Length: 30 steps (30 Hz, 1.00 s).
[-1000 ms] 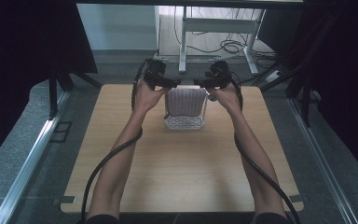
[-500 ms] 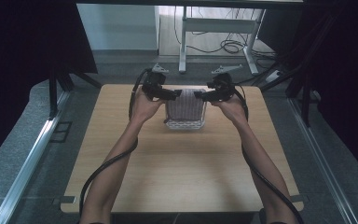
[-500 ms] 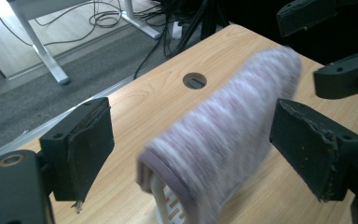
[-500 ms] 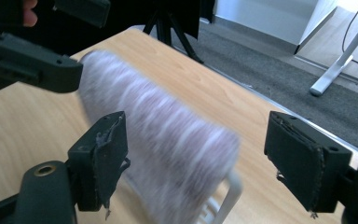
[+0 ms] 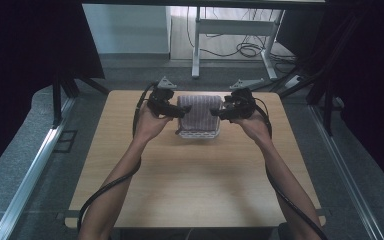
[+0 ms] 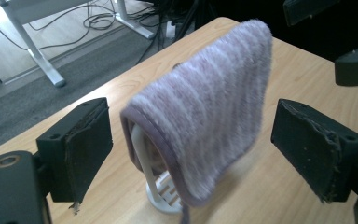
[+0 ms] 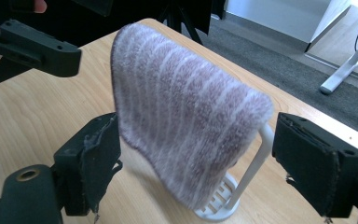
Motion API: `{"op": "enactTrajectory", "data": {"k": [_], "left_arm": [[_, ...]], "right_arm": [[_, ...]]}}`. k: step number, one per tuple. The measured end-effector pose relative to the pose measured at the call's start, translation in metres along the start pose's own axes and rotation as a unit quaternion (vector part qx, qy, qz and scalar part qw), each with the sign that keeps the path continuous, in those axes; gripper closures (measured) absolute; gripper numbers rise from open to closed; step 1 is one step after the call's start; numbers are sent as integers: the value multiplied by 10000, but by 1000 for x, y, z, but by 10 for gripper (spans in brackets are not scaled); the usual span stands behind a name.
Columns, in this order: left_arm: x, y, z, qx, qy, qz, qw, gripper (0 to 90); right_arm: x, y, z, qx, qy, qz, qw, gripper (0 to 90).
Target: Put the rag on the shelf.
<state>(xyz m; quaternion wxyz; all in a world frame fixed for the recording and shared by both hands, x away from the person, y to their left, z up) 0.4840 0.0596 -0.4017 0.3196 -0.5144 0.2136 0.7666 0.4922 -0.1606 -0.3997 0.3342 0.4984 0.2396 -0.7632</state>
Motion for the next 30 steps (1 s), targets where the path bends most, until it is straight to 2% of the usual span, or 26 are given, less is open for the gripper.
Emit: {"op": "enactTrajectory", "data": {"k": [4, 12, 21, 30], "left_arm": [[6, 4, 8, 34, 22, -21, 10000, 122], [27, 15, 22, 59, 4, -31, 10000, 124], [54, 26, 31, 72, -27, -64, 9999, 125], [78, 39, 38, 195, -1, 26, 9998, 127]], "right_arm": [[5, -4, 6, 36, -46, 38, 10000, 141], [20, -16, 17, -44, -51, 90, 9999, 136], [47, -31, 17, -145, -169, 89, 9997, 135], [78, -45, 15, -248, -381, 101, 9989, 135]]}}
Point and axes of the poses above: each handheld gripper's, and its own axes: z roughly backward along the jaws, x roughly out of its underside, y roughly to its right, the point moved 5 cm from there along -z, roughly forward along the jaws, and after that the axes turned 11 degrees about y, right-handed, at the moved point
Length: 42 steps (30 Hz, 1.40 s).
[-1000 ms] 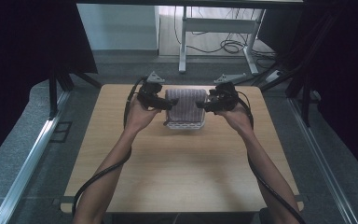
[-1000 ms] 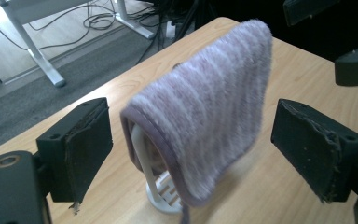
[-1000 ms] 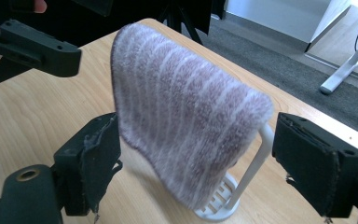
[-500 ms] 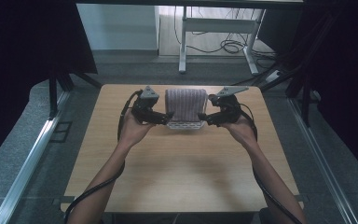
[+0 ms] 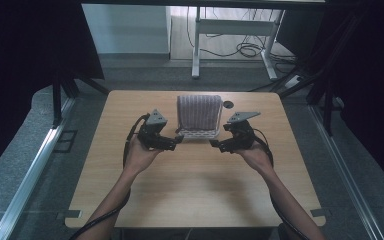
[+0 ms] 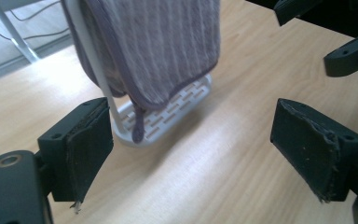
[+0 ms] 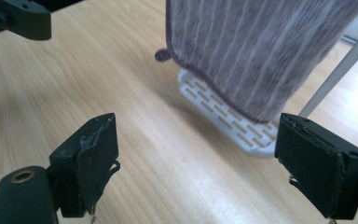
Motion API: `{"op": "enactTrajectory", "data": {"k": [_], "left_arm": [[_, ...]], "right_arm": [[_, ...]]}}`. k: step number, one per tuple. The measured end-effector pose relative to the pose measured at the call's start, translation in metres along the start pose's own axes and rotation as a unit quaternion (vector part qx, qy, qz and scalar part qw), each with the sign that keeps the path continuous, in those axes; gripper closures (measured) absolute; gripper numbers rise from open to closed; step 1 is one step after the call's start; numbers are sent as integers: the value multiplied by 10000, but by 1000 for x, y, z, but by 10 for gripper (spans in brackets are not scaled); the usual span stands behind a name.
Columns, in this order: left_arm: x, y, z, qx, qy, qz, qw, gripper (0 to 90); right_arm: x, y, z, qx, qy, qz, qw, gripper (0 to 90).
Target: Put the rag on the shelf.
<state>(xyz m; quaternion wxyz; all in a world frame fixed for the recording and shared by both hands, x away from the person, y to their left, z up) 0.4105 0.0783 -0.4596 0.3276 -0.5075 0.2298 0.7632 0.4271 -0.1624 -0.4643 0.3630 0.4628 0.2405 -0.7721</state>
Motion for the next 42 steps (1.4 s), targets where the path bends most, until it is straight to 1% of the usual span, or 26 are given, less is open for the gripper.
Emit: {"op": "enactTrajectory", "data": {"k": [8, 12, 15, 20, 24, 27, 29, 30, 31, 32, 33, 34, 35, 36, 37, 39, 41, 42], "left_arm": [[24, 12, -1, 35, -108, -4, 9999, 127], [37, 17, -2, 96, -104, 90, 9999, 126], [47, 20, -3, 96, -161, 96, 9998, 125], [65, 24, -2, 99, -246, 187, 9995, 120], [81, 25, -3, 47, -430, 149, 9990, 114], [95, 27, -4, 27, -614, 83, 9981, 101], [103, 28, -5, -13, -714, 53, 9974, 101], [108, 28, -6, -22, -767, 53, 9970, 101], [113, 29, -7, -23, -872, 31, 9962, 100], [116, 29, -8, -47, -940, 1, 9956, 100], [121, 28, -9, -115, -1032, -52, 9946, 100], [124, 28, -10, -135, -1075, -48, 9941, 101], [127, 29, -11, -117, -1154, -17, 9932, 100], [126, 29, -10, -128, -1141, -1, 9934, 99], [126, 29, -10, -157, -1132, -41, 9934, 98], [127, 29, -10, -160, -1149, -13, 9932, 98], [127, 27, -10, -143, -1192, 118, 9927, 97], [128, 26, -10, -193, -1191, 147, 9926, 95]], "right_arm": [[26, -11, -4, -52, -139, 73, 9999, 122], [39, -15, -6, -62, -218, 75, 9997, 89], [48, -16, -7, -49, -291, 73, 9995, 66], [63, -18, -8, -45, -359, 13, 9993, 42], [78, -20, -11, -63, -477, -19, 9988, 12], [89, -23, -14, -81, -608, 41, 9981, 0], [96, -24, -15, -72, -667, 36, 9977, 0], [98, -24, -16, -91, -702, 23, 9975, 0], [106, -25, -18, -88, -773, 21, 9970, 0], [106, -25, -18, -88, -773, 21, 9970, 0], [108, -26, -19, -90, -811, 29, 9967, 0], [112, -26, -21, -84, -846, 52, 9964, 0], [115, -26, -22, -73, -880, 68, 9961, 0], [118, -26, -23, -28, -877, 131, 9961, 0], [119, -27, -23, -2, -813, 215, 9965, 0], [120, -27, -23, 8, -704, 206, 9973, 0], [121, -27, -23, -1, -693, 203, 9974, 0], [121, -27, -23, -1, -693, 203, 9974, 0]]}}
Point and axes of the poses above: each handheld gripper's, and its own axes: z roughly backward along the jaws, x roughly out of its underside, y roughly to its right, the point moved 5 cm from there along -z, roughly forward along the jaws, and after that the axes turned 11 degrees about y, right-handed, at the moved point
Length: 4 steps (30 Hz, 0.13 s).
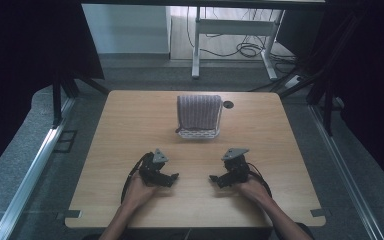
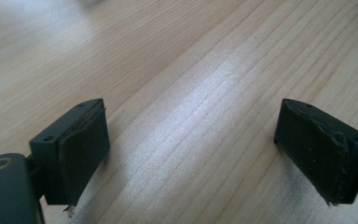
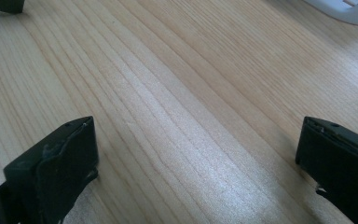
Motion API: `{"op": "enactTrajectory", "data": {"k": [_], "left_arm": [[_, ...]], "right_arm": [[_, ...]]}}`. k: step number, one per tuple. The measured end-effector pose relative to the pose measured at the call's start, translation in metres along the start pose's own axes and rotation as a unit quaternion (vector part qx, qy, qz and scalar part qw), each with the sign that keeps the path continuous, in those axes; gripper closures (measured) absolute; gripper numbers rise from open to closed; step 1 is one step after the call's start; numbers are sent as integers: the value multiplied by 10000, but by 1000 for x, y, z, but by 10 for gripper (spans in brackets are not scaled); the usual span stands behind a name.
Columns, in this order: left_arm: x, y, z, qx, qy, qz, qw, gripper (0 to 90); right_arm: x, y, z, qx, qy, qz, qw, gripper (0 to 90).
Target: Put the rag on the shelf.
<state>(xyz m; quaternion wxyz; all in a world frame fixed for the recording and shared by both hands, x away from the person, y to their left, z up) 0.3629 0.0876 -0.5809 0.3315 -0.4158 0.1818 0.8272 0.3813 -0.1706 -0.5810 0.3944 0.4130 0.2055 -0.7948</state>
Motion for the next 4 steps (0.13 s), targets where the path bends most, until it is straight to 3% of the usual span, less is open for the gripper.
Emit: {"op": "enactTrajectory", "data": {"k": [4], "left_arm": [[0, -1, 0, -43, -4, 28, 10000, 96]], "right_arm": [[0, 0, 0, 0, 0, -2, 10000, 0]]}}
Point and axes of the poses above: each handheld gripper's, and its own axes: z roughly backward along the jaws, x roughly out of its underside, y roughly to its right, the point moved 5 cm from there along -z, roughly forward along the jaws, and after that the axes turned 11 degrees about y, right-handed, at the moved point
